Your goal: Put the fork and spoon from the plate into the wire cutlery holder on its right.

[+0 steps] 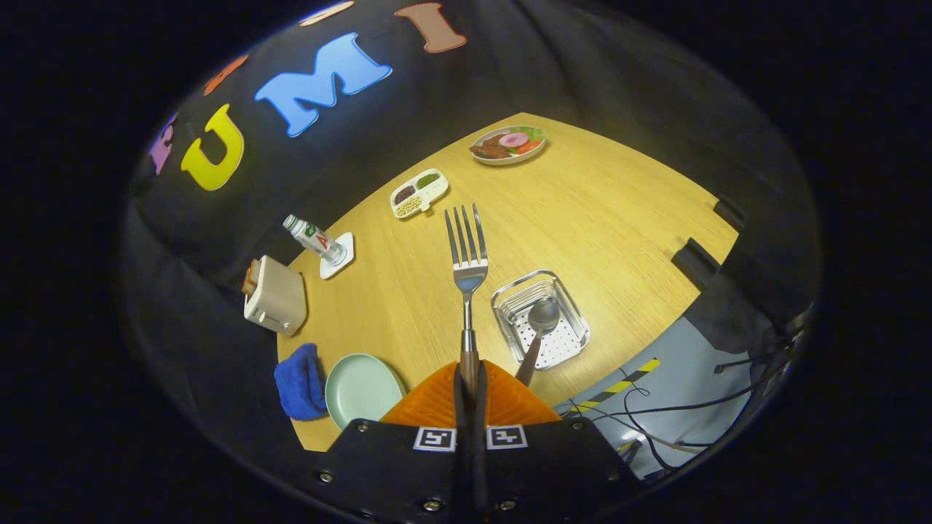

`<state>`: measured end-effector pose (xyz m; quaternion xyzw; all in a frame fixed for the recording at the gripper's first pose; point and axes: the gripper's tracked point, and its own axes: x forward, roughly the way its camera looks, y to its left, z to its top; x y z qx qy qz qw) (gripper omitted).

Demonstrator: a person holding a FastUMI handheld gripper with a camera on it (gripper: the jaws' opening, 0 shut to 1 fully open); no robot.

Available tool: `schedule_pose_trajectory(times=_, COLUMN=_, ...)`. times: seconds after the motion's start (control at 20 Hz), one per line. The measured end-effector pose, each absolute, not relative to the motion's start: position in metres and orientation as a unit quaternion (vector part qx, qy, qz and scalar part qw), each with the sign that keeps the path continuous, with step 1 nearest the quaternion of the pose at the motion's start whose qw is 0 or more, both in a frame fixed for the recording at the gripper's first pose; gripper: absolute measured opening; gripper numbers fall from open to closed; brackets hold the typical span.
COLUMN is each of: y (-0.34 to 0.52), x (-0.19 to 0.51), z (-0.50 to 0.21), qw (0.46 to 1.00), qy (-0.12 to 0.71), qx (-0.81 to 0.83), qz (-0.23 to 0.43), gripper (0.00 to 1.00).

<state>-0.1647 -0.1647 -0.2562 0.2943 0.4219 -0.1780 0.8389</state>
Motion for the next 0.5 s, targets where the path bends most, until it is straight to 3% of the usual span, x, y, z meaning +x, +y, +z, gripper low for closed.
schedule_pose_trajectory(times=0.2, y=-0.191, x=-0.182, z=-0.262, qw=0.830, qy=0.420, qx=0.295, qz=-0.217, gripper=0.01)
schedule_pose_trajectory(times=0.5, y=-0.195, x=-0.193, z=-0.282, qw=0.811, qy=0.454, qx=0.293, qz=-0.223, gripper=0.01)
